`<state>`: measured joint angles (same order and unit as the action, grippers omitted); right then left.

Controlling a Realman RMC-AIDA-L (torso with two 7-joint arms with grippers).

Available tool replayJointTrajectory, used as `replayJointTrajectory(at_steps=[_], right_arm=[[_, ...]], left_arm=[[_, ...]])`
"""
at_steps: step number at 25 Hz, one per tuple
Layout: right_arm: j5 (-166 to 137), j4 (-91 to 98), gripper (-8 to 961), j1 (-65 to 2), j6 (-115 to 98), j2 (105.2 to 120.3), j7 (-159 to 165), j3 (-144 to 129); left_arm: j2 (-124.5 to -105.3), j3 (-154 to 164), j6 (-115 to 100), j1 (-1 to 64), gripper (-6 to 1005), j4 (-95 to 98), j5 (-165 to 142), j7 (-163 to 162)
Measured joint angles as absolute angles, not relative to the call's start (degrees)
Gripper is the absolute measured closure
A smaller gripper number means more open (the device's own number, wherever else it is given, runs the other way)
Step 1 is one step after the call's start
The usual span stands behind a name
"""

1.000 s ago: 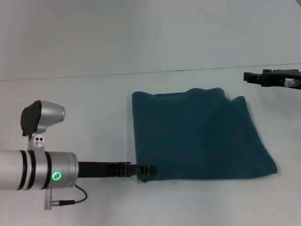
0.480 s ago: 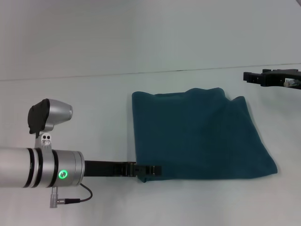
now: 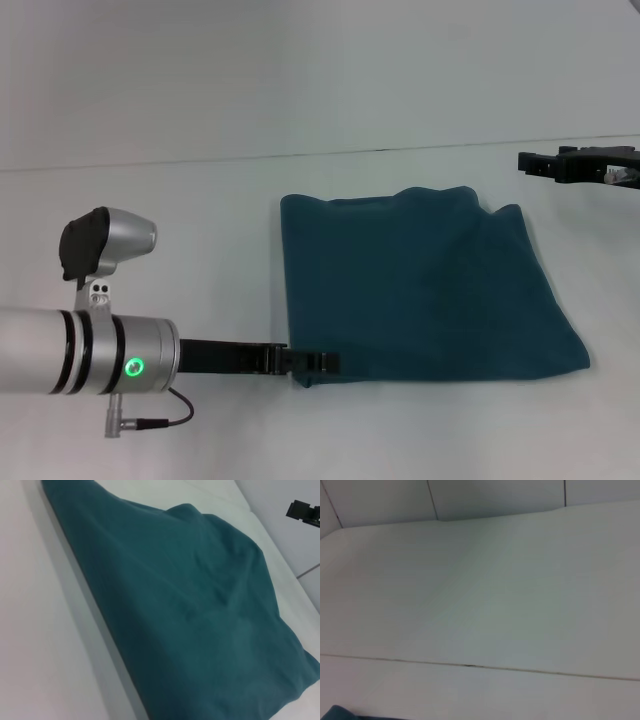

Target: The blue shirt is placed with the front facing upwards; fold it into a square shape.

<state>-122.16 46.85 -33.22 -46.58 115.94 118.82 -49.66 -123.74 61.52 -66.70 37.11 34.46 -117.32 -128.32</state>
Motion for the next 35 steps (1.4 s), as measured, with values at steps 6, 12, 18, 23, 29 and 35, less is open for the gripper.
replayJointTrajectory(at_steps=[6, 12, 18, 23, 29, 35], right_arm=[[-122.16, 46.85, 264, -33.34, -46.58, 115.93, 118.83, -49.66], [-122.17, 46.85, 264, -33.39, -46.58, 115.92, 118.83, -49.66], [-122.19, 46.85, 263, -33.52, -46.58, 115.96, 118.82, -49.66], [-122.20, 46.85, 263, -33.63, -46.58, 116.05, 118.82, -49.66], [-122.17, 46.85, 263, -33.68, -46.58, 116.10, 118.80, -49.66], [-122.16, 46.85, 263, -33.74, -46.58, 116.26, 118.75, -49.66]], left_arm=[[-123.80, 61.60, -66.00, 37.89, 75, 33.77, -117.33, -128.32], [-123.84, 61.70, -64.46, 38.21, 75, 33.13, -117.33, -128.32], [-123.77, 61.98, -63.89, 38.34, 75, 32.83, -117.88, -128.52], [-123.75, 62.40, -63.98, 38.35, 76, 32.90, -118.01, -128.74], [-123.79, 62.79, -63.53, 38.63, 96, 33.32, -118.18, -128.32], [-123.75, 63.84, -63.10, 39.03, 215, 33.27, -118.52, -128.74]])
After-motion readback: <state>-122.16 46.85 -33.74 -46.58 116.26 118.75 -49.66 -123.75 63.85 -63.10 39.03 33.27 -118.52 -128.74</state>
